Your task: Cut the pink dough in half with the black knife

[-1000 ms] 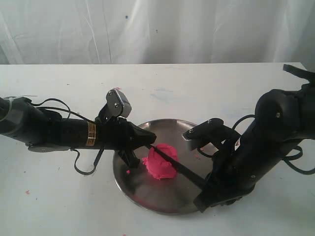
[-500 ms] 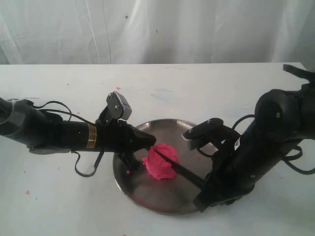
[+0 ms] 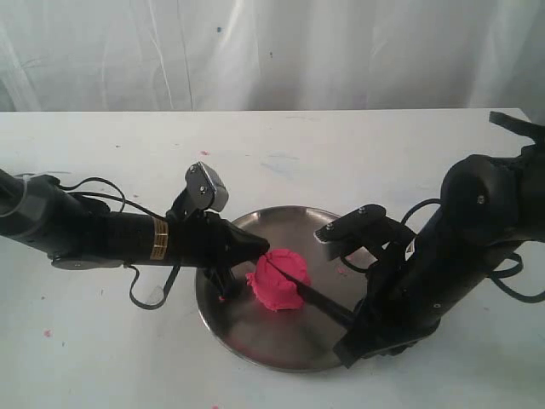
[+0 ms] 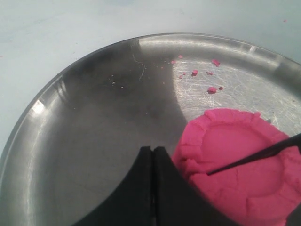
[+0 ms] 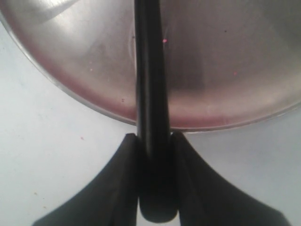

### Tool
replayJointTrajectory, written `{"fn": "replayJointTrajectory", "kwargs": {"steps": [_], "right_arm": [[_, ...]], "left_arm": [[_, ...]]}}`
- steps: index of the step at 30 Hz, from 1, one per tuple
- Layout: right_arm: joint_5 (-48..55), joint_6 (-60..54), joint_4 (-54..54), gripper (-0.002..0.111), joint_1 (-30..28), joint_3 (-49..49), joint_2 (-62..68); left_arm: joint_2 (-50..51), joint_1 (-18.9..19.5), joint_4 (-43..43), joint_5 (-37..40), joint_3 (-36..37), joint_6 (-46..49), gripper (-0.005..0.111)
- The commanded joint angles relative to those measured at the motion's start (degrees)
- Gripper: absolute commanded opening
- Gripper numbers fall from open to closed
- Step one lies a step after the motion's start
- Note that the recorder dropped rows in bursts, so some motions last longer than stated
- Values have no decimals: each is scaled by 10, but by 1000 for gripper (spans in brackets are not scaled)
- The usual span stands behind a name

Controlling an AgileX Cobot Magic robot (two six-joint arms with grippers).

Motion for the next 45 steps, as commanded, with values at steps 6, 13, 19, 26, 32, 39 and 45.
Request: {"fn": "replayJointTrajectory", "kwargs": {"steps": [6,13,19,26,32,39,45], "right_arm": [[-14,11,0,0,0,-1,2],[-14,11,0,0,0,-1,2],[-15,11,0,0,0,-1,2],[-15,11,0,0,0,-1,2],[-17,8,1,0,0,1,13],[-19,8,1,0,0,-1,13],[-29,8,1,0,0,-1,13]], "left_arm": [[7,-3,30,35,4,-3,0],[7,-3,30,35,4,-3,0],[7,-3,30,35,4,-3,0],[7,-3,30,35,4,-3,0],[7,-3,30,35,4,-3,0],[7,-3,30,35,4,-3,0],[7,-3,30,35,4,-3,0]]}}
